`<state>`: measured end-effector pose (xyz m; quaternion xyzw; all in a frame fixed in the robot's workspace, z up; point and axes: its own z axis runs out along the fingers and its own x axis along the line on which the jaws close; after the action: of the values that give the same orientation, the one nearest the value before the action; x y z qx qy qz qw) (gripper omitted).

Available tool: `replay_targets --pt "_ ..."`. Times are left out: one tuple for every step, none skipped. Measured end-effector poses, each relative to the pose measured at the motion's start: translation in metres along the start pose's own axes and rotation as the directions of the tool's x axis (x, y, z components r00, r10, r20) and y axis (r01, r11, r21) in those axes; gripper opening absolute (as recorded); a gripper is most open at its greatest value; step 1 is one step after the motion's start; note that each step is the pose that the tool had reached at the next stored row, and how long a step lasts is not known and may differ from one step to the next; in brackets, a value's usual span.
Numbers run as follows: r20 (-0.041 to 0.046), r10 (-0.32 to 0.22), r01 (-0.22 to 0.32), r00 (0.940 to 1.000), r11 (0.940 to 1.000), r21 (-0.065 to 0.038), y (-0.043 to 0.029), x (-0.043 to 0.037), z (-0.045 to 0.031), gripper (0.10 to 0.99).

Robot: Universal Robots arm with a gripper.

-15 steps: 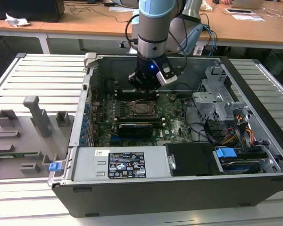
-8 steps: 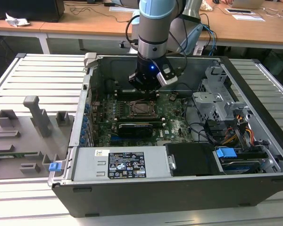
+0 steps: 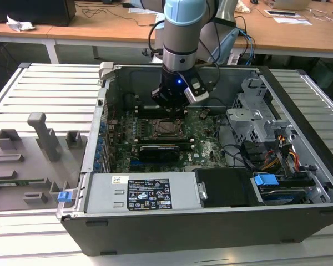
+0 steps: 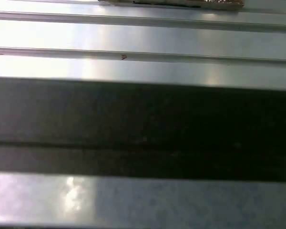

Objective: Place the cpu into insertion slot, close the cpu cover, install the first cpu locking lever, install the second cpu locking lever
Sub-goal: 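Install the first cpu locking lever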

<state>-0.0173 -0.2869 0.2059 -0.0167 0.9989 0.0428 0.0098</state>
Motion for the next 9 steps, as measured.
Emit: replay_targets --pt "0.0 0.0 0.0 1.0 1.0 0.0 -0.0001 -0.0002 0.0007 0.106" --pt "-0.0001 0.0 0.0 1.0 1.0 0.0 -0.0002 -0.0004 0.0015 0.106" --pt "-0.0001 0.0 0.0 1.0 1.0 0.0 -0.0002 -0.0005 0.0021 0.106" --pt "0.0 0.0 0.0 1.0 1.0 0.0 -0.0003 -0.0007 0.0027 0.106" --pt "-0.0001 0.0 0.0 1.0 1.0 0.0 -0.0003 -0.0007 0.0027 0.106" --pt "-0.0001 0.0 0.0 1.0 1.0 0.0 -0.0003 -0.0008 0.0028 0.106" --pt "0.0 0.0 0.0 1.0 1.0 0.0 -0.0002 -0.0008 0.0022 0.106" --pt "0.0 0.0 0.0 1.0 1.0 0.0 -0.0001 -0.0009 0.0016 0.106" --pt "0.0002 0.0 0.0 1.0 1.0 0.001 -0.0001 -0.001 0.0017 0.106"
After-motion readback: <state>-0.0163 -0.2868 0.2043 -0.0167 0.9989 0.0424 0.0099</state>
